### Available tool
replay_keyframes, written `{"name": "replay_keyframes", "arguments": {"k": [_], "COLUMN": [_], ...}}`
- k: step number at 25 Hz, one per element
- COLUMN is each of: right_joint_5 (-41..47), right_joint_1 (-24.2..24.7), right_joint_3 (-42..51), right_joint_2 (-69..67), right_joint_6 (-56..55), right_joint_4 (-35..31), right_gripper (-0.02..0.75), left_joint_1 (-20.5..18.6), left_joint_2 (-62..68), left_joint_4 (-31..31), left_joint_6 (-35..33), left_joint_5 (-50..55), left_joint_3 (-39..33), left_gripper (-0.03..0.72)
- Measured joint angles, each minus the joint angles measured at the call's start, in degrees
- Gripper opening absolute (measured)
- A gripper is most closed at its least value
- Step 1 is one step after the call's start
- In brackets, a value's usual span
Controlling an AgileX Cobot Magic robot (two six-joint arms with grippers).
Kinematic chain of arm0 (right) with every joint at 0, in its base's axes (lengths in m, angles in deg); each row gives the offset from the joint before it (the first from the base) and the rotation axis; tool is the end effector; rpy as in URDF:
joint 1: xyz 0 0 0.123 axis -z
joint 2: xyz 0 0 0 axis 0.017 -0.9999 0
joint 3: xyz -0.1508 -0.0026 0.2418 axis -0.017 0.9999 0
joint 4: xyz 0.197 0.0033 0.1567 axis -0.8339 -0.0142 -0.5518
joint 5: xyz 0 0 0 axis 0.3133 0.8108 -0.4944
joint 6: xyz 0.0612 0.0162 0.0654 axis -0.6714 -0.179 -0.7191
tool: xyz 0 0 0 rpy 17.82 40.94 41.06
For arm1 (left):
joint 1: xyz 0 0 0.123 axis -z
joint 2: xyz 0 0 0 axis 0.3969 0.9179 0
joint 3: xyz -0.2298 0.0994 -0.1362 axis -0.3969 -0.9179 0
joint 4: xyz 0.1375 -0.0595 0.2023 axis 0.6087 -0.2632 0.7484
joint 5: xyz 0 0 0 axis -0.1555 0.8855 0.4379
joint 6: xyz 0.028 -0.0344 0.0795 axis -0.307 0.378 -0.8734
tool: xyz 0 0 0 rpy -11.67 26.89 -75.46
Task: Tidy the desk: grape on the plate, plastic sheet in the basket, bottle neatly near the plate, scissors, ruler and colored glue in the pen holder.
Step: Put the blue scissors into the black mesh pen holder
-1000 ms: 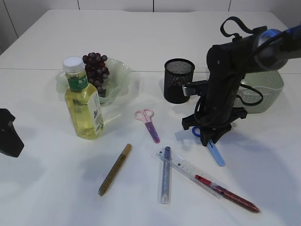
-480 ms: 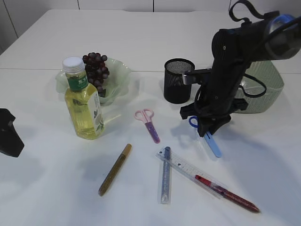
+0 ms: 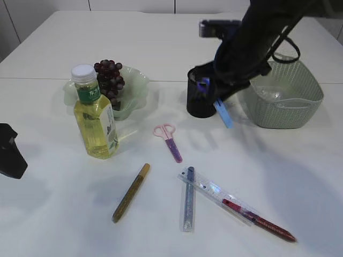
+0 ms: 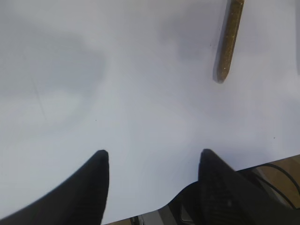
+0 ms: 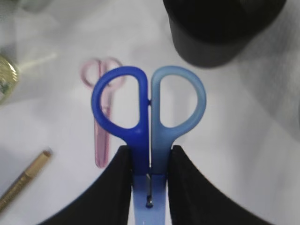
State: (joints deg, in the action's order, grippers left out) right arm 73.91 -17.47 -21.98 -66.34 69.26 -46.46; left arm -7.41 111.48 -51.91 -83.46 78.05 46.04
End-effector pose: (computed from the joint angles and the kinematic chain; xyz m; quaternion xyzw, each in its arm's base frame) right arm 0.4179 0.1535 0.2490 -0.1625 0.9654 0.1040 0.1756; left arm 0.2220 -0.0783 0.2669 0.0793 0.9849 -0.1035 0.1141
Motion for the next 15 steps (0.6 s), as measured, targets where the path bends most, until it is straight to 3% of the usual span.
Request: {"name": "replay_keyframes", "arguments": {"k": [6,15], "right_joint_5": [-4.42,-21.82], "right_joint_1": [0.47,2.58], "right_joint_3": [-8.00,-8.48], "right_joint_2": [0.10,-0.03], "right_joint_6": [2.37,6.39], "right_joint_4": [-2.41,-3.96], "right_gripper": [0.188,0.188], "left_joint_1": [0.00,0.00], "left_joint_2": [0.00,0.00], "left_joint_4": [0.00,0.00], "left_joint_6": [0.00,0.00], "left_joint_5": [0.00,1.18], "left_joint_3": [0.00,0.00], "left_gripper": [0.442,0.438]}}
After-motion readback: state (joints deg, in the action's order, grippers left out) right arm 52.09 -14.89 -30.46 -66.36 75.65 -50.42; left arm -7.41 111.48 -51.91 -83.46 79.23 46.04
